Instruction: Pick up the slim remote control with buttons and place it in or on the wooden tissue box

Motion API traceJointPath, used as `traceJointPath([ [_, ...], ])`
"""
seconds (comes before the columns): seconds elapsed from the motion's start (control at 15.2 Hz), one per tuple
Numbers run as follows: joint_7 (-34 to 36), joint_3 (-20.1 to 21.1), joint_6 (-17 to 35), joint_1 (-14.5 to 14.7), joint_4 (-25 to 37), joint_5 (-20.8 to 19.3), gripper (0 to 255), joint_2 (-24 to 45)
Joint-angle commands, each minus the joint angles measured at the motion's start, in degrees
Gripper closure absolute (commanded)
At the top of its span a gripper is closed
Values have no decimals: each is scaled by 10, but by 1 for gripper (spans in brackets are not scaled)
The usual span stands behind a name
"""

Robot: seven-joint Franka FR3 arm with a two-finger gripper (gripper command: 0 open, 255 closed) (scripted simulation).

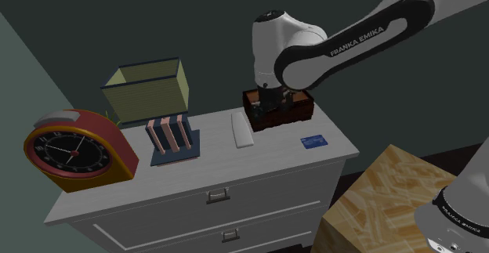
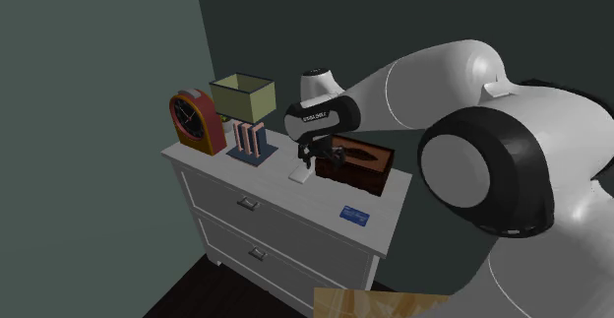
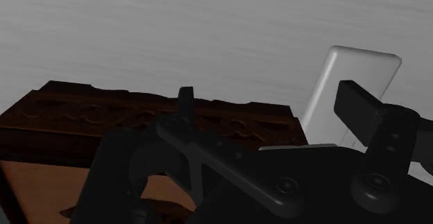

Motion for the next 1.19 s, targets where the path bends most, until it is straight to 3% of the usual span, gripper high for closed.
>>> traceJointPath([
  [0.0,33,4,13,8,32,-25,0,45],
  [0.46,121,-9,17,58,186,-106,0,203],
  [1.12,133,-21,59,63,176,-125,0,237],
])
